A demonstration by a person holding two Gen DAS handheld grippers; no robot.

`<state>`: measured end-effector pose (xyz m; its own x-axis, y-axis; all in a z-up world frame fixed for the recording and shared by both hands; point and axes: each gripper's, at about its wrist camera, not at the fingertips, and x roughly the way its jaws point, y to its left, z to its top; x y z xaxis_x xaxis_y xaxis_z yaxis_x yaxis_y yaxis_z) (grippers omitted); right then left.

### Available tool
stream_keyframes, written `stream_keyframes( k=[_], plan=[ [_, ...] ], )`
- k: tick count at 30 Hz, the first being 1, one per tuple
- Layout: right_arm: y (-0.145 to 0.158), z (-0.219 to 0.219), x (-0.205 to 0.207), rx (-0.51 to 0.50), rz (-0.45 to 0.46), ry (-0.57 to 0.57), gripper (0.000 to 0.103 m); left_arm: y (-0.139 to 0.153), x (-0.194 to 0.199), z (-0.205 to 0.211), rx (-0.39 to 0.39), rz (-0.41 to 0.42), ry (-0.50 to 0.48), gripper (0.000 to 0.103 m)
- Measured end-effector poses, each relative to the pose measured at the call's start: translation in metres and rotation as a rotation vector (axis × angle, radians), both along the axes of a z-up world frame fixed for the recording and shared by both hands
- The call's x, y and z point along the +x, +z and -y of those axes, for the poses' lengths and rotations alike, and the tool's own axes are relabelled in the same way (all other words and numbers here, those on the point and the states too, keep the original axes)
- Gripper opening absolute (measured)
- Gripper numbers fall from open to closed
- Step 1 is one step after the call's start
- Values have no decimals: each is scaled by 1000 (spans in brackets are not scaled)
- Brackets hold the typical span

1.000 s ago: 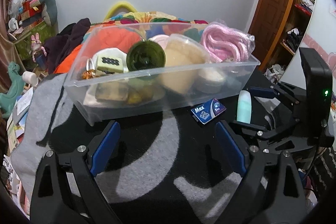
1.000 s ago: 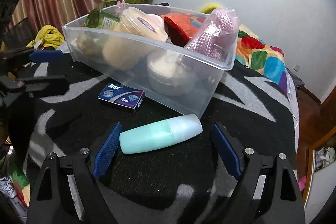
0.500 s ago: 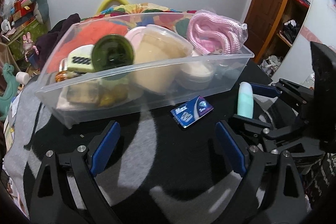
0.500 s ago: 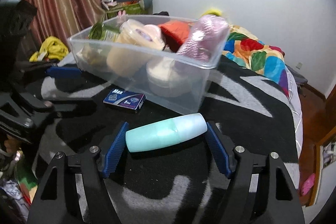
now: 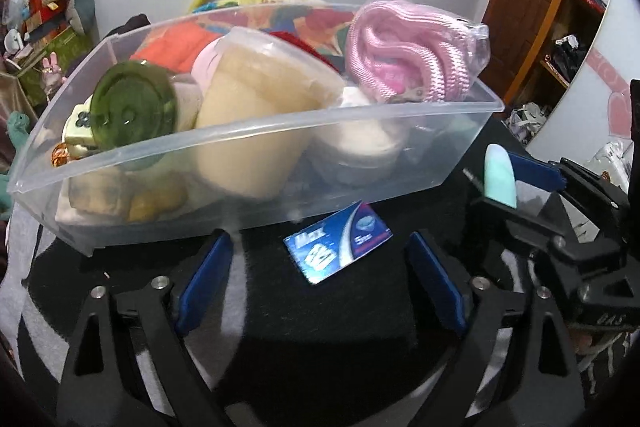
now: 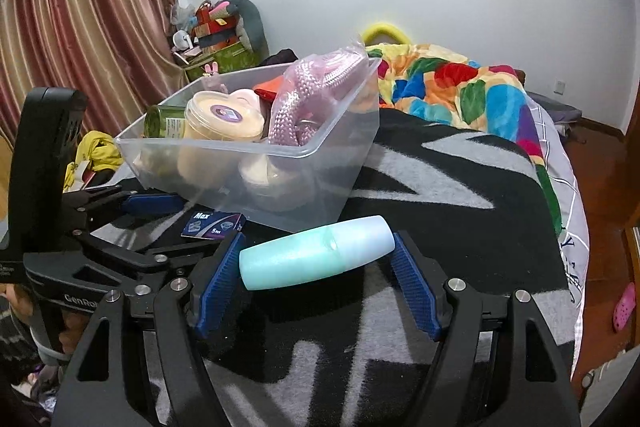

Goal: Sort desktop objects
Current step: 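Drop the Max box into the box with the left while the right drops the mint tube in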

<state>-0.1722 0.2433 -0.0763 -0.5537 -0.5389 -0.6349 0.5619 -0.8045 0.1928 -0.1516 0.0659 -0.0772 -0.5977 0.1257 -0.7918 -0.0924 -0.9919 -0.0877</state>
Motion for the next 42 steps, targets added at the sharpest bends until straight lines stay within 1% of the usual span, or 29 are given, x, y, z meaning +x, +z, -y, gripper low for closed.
stream_keyframes(
  k=[3,4,5,6,9,15,20,25,30,33,37,39,42],
  plan=[
    [0,-1,-1,-11,0,4,71,-3,-2,-10,-49,-5,-2,73],
    [0,-1,-1,-15,1,3,71,-2,-1,-11,-61,-18,-2,69],
    [0,-2,-1,-17,1,3,71,-1,0,-11,-67,-29,-6,56],
    [0,-2,-1,-21,2,5,71,-1,1,-15,-78,-35,-23,53],
    [0,-5,-1,-29,2,5,71,-2,6,-16,-90,-48,-31,53],
    [0,-7,-2,-34,2,-5,71,1,18,-5,-47,-55,-18,53],
    [1,-8,-1,-39,-2,-5,71,9,25,-1,-28,-69,-12,53],
    [4,-7,3,-32,-9,-8,71,17,44,9,-55,-109,2,53],
    [12,-4,11,-46,-19,6,71,30,49,23,-17,-151,33,53],
    [24,-1,19,-69,-50,20,71,41,47,35,8,-183,55,53],
    [38,6,24,-80,-98,36,71,58,45,43,27,-226,82,53],
    [42,10,24,-85,-108,43,71,65,46,48,36,-245,97,53],
    [49,16,22,-86,-129,50,71,74,47,60,32,-273,125,53]
  ],
)
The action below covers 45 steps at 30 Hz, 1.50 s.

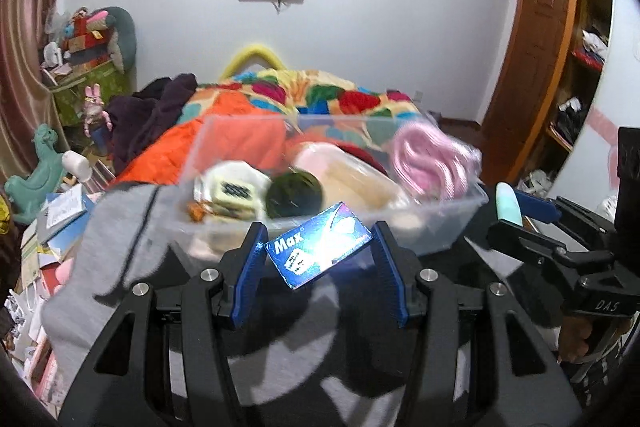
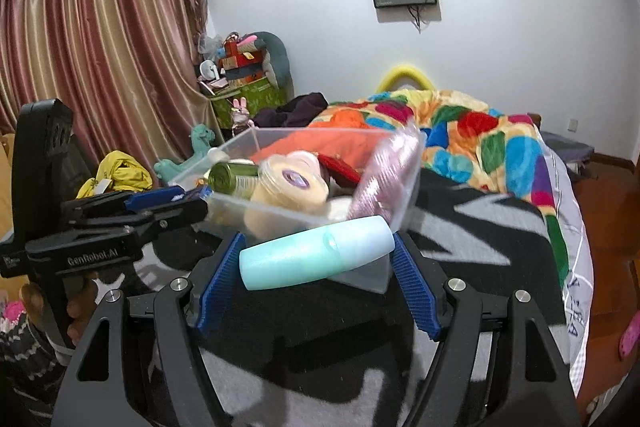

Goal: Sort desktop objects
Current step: 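Drop the Max box into the box with the left while the right drops the mint tube in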

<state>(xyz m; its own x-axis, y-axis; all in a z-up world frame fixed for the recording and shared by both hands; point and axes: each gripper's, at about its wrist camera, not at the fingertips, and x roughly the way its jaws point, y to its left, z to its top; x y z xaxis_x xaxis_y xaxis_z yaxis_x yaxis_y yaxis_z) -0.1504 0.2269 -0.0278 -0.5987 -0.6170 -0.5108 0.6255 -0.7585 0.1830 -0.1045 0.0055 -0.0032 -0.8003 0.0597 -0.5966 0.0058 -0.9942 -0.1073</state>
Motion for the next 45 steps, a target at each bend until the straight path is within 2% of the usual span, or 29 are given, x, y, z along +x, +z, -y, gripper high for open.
stream_keyframes(
  k=[7,11,15,19,25,29,34,36,40,45],
  plan=[
    [9,11,-15,-12,-10,-4,71,10,-9,29,-17,-16,66,53],
    [10,22,-29,-36,22,22,71,7,-18,37,-31,-23,92,53],
    [5,36,-39,5,19,22,71,1,-33,48,-4,-10,117,53],
    [1,45,-40,74,-34,-14,71,-9,-39,54,-2,-2,141,53],
    [-5,58,-38,170,-108,-51,71,-14,-39,52,-42,-14,158,53],
    [-8,66,-37,229,-162,-88,71,-16,-39,51,-46,-19,150,59],
    [-7,66,-36,235,-171,-101,71,-18,-38,49,-62,-25,149,61],
    [-8,66,-35,239,-173,-105,72,-18,-38,49,-67,-25,151,65],
    [-7,65,-33,241,-168,-110,73,-23,-40,54,-41,0,152,66],
    [-6,62,-33,229,-139,-110,73,-24,-40,64,29,19,135,66]
  ],
)
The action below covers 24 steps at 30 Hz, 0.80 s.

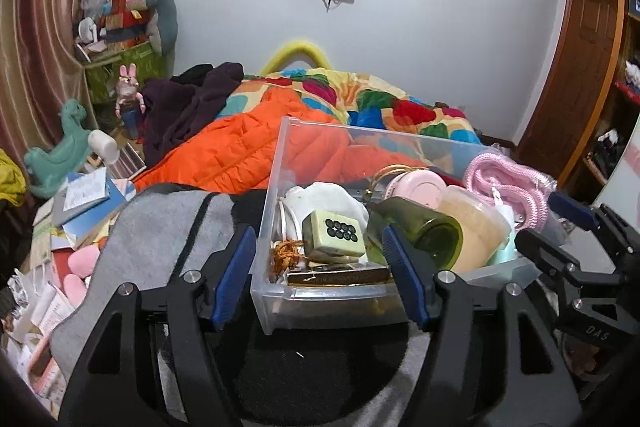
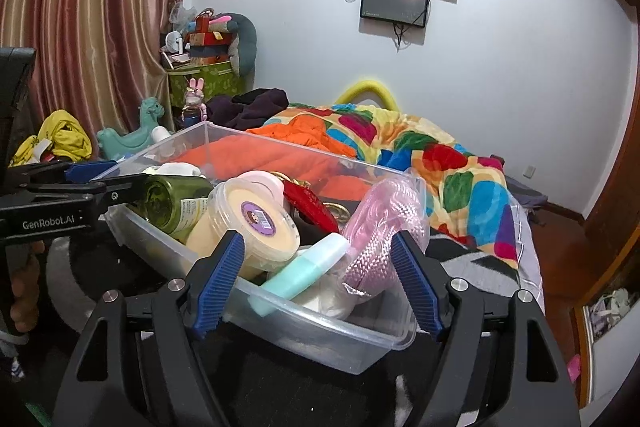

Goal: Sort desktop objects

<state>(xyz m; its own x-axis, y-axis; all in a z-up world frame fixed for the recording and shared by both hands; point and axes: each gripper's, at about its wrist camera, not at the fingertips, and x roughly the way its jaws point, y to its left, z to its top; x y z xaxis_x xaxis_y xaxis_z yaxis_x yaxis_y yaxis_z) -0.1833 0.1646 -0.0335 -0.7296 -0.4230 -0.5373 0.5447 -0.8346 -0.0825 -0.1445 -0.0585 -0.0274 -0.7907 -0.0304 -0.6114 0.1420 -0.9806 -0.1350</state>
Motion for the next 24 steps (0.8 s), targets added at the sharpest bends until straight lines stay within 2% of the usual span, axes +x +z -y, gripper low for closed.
stream_keyframes(
  k=[6,8,13,17,20,24],
  plan=[
    [7,-4,9,-21,16,13,73,11,12,-9,-52,-42,3,66],
    [12,-7,15,-32,8,11,81,16,16,-14,-74,-58,-3,68],
    [23,-9,32,-40,-43,-4,89,30,34,-27,-128,-109,-22,79],
    [29,-16,44,-71,-56,-28,101,37,49,-30,-109,-136,-38,92],
    [34,-25,51,-113,-38,-34,102,41,59,-32,-90,-144,-49,99],
    [39,-34,60,-160,-44,-87,102,39,70,-37,-94,-137,-62,100]
  ],
)
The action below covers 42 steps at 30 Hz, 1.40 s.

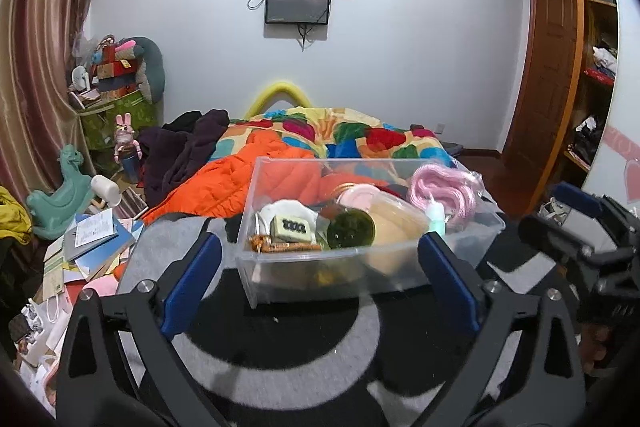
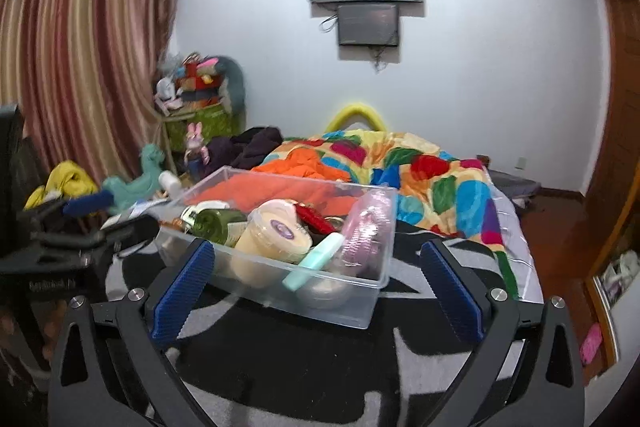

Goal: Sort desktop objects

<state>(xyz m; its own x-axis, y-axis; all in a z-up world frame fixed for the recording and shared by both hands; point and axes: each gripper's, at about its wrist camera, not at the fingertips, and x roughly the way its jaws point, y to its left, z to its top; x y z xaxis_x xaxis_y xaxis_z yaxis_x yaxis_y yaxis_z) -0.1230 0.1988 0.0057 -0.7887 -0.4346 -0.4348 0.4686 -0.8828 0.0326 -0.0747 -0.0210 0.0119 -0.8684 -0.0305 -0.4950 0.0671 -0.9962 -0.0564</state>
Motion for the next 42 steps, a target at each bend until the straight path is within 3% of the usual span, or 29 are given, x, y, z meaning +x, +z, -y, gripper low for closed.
stream_keyframes(
  k=[7,21,42],
  plan=[
    [-6,-12,19,-16,9,-62,102,-9,19,-9,30,2,-26,101],
    [-19,-24,36,-35,52,-70,102,-21,43,-11,96,11,-36,101],
    [-27,-20,32,-42,86,-50,102,-23,43,-16,67,4,-38,101]
  ],
)
